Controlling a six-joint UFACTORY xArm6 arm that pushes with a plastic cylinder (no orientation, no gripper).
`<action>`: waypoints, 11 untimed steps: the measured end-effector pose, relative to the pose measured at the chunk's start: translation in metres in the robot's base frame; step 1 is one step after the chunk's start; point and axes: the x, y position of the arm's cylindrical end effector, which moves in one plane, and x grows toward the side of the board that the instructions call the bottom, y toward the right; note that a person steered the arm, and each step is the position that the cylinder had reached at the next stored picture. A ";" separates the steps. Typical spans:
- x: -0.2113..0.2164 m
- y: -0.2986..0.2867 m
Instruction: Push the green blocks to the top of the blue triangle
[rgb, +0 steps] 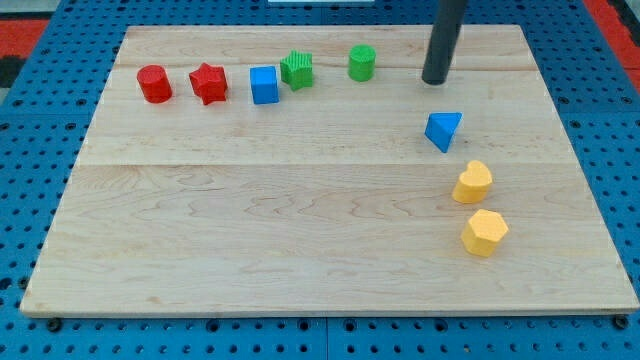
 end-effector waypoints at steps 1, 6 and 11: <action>0.032 -0.041; 0.023 -0.096; 0.012 -0.030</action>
